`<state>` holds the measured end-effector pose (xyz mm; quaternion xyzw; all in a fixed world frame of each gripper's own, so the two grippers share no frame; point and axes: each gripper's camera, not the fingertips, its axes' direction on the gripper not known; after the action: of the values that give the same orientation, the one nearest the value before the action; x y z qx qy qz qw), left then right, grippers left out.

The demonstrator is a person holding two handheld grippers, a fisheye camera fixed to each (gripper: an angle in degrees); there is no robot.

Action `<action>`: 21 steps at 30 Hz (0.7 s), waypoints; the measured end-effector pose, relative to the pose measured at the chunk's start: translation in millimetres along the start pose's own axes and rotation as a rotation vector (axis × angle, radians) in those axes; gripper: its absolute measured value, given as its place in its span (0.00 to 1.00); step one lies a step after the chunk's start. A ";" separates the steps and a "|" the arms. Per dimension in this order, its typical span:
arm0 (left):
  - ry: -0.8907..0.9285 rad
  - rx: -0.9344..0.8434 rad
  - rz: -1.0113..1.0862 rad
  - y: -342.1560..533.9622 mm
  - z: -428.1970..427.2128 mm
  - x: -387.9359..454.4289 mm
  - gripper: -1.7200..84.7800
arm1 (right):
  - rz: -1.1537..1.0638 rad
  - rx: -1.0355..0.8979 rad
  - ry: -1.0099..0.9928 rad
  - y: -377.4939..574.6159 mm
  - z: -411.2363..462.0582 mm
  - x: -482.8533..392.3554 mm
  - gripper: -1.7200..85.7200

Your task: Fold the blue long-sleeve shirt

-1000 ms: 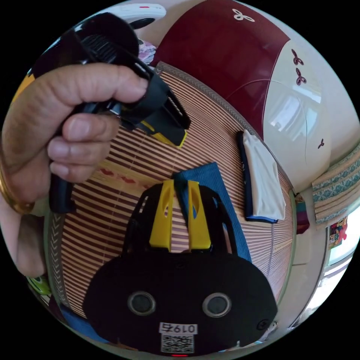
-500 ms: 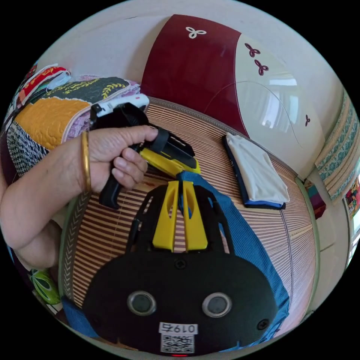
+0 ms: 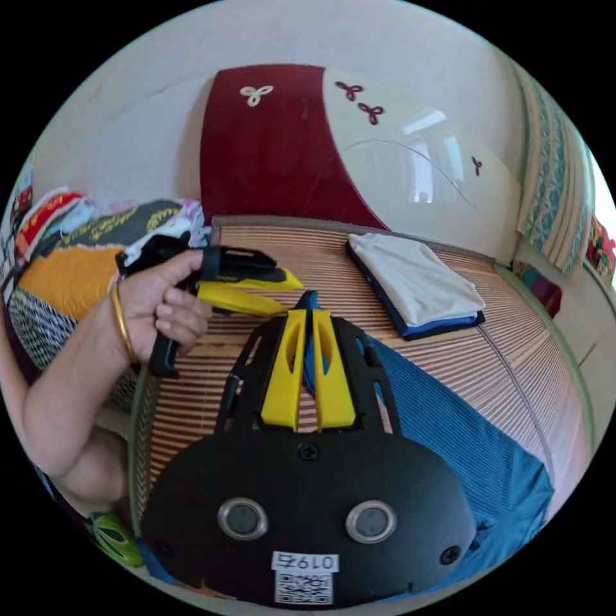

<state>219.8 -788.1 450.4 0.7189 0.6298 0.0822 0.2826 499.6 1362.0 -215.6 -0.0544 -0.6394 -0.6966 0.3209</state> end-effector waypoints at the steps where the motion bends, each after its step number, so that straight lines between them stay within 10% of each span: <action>1: 0.013 0.001 -0.010 -2.2 -1.3 -2.3 0.14 | 0.031 0.024 -0.021 0.4 -0.8 7.0 0.01; 21: 0.076 -0.062 -0.102 -18.2 55.6 -18.3 0.11 | -0.347 -0.150 0.002 45.0 53.5 -79.2 0.02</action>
<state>227.0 -821.5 399.5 0.6730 0.6730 0.1144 0.2846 567.4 1442.5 -206.1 0.0338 -0.5852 -0.7872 0.1917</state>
